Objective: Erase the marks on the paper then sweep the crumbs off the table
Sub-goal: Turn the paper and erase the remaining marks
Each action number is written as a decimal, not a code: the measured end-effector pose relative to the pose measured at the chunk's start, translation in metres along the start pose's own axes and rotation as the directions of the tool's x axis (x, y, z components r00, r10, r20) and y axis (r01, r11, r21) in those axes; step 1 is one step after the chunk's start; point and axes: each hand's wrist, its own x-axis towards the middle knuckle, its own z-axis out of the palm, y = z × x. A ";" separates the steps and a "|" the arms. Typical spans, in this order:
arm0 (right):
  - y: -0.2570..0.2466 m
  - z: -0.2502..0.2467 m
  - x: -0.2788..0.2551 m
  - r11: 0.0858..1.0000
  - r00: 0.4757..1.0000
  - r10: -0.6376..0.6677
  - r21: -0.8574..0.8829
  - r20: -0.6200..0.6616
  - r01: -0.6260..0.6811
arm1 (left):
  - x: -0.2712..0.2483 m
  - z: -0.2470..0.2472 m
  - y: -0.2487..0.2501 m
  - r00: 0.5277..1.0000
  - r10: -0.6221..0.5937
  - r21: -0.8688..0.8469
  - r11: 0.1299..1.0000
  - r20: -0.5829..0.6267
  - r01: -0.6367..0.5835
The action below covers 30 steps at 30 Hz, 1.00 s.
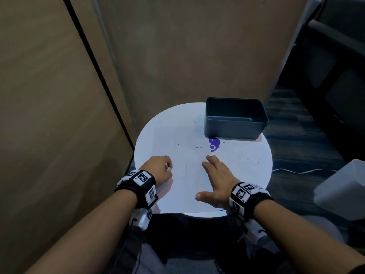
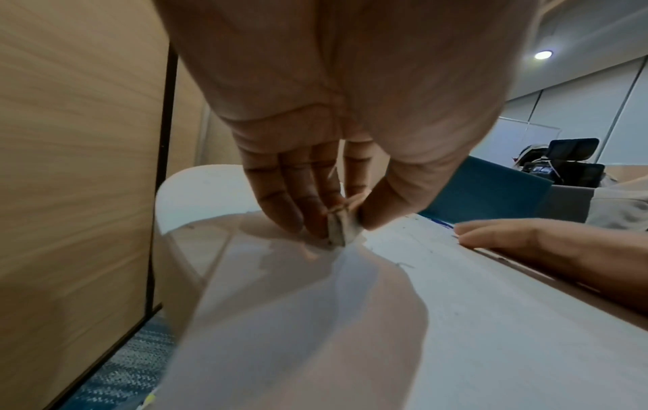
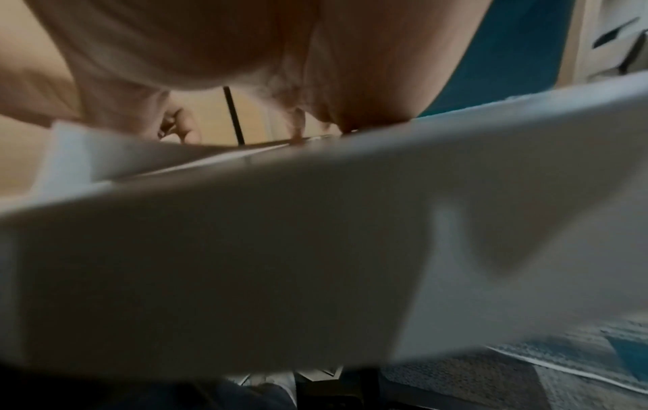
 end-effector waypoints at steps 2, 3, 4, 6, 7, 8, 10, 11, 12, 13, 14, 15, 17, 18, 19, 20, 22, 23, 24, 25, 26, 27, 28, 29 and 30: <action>0.001 0.004 0.001 0.999 0.999 -0.029 -0.039 0.020 0.030 | 0.001 0.001 -0.004 1.000 -0.006 0.010 1.000 -0.005 0.007; 0.002 0.007 0.002 0.996 0.998 -0.044 -0.074 0.038 0.046 | 0.002 0.001 -0.002 1.000 0.003 0.012 1.000 -0.011 -0.003; 0.003 0.009 0.003 0.993 0.997 -0.049 -0.107 0.052 0.055 | 0.004 0.001 0.001 1.000 0.020 0.012 1.000 -0.022 -0.020; 0.003 0.010 0.005 0.988 0.997 -0.030 -0.150 0.072 0.040 | 0.009 -0.001 0.008 0.997 0.057 0.004 0.998 -0.051 -0.057; 0.003 0.010 0.006 0.986 0.996 -0.012 -0.166 0.084 0.026 | 0.012 -0.003 0.012 0.995 0.069 0.000 0.998 -0.066 -0.069; 0.002 0.010 0.007 0.983 0.995 0.004 -0.182 0.102 0.015 | 0.016 -0.005 0.017 0.994 0.076 -0.005 0.997 -0.083 -0.077; -0.001 0.009 0.008 0.979 0.990 0.023 -0.205 0.137 0.005 | 0.021 -0.009 0.024 0.991 0.084 -0.011 0.996 -0.107 -0.085; -0.001 0.010 0.009 0.978 0.989 0.026 -0.209 0.144 0.005 | 0.024 -0.009 0.027 0.990 0.090 0.000 0.996 -0.111 -0.090; -0.002 0.010 0.010 0.979 0.989 0.025 -0.206 0.146 0.006 | 0.026 -0.009 0.030 0.990 0.096 0.021 0.995 -0.105 -0.094; -0.002 0.010 0.011 0.980 0.989 0.024 -0.200 0.149 0.007 | 0.027 -0.008 0.033 0.990 0.102 0.048 0.994 -0.092 -0.098; -0.002 0.010 0.012 0.980 0.988 0.027 -0.197 0.149 0.003 | 0.028 -0.006 0.034 0.991 0.107 0.076 0.992 -0.080 -0.101; -0.002 0.009 0.013 0.981 0.989 0.035 -0.194 0.145 -0.006 | 0.029 -0.005 0.035 0.991 0.111 0.098 0.990 -0.074 -0.103; -0.004 0.007 0.011 0.982 0.990 0.048 -0.185 0.132 -0.023 | 0.029 -0.005 0.036 0.992 0.107 0.114 0.988 -0.069 -0.099; -0.006 0.004 0.010 0.983 0.991 0.056 -0.179 0.123 -0.034 | 0.029 -0.007 0.036 0.993 0.102 0.113 0.989 -0.065 -0.094; -0.010 0.002 0.010 0.983 0.993 0.063 -0.176 0.103 -0.044 | 0.029 -0.007 0.037 0.993 0.100 0.105 0.990 -0.058 -0.094; -0.015 -0.002 0.012 0.982 0.996 0.064 -0.185 0.068 -0.050 | 0.029 -0.008 0.038 0.994 0.099 0.098 0.991 -0.054 -0.094; -0.024 -0.010 0.023 0.970 0.998 0.053 -0.238 0.017 -0.047 | 0.029 -0.009 0.040 0.993 0.105 0.103 0.990 -0.048 -0.099; -0.027 -0.015 0.030 0.964 0.997 0.053 -0.264 0.052 -0.038 | 0.029 -0.008 0.041 0.993 0.109 0.106 0.989 -0.046 -0.103; -0.028 -0.018 0.036 0.957 0.991 0.068 -0.288 0.117 -0.032 | 0.030 -0.007 0.042 0.993 0.106 0.111 0.989 -0.045 -0.100; -0.030 -0.021 0.042 0.950 0.980 0.093 -0.312 0.178 -0.033 | 0.030 -0.007 0.044 0.993 0.104 0.114 0.989 -0.051 -0.097; -0.030 -0.022 0.046 0.941 0.969 0.119 -0.337 0.215 -0.041 | 0.032 -0.007 0.045 0.993 0.105 0.123 0.988 -0.059 -0.098; -0.030 -0.024 0.049 0.932 0.965 0.140 -0.359 0.224 -0.052 | 0.033 -0.007 0.047 0.990 0.119 0.133 0.985 -0.073 -0.108; -0.031 -0.025 0.052 0.926 0.963 0.156 -0.373 0.220 -0.065 | 0.036 -0.008 0.048 0.988 0.130 0.145 0.983 -0.082 -0.117; -0.031 -0.027 0.054 0.921 0.961 0.167 -0.383 0.218 -0.074 | 0.038 -0.008 0.049 0.987 0.137 0.163 0.979 -0.079 -0.123; -0.032 -0.029 0.056 0.917 0.960 0.177 -0.390 0.219 -0.080 | 0.040 -0.008 0.050 0.988 0.142 0.189 0.974 -0.063 -0.127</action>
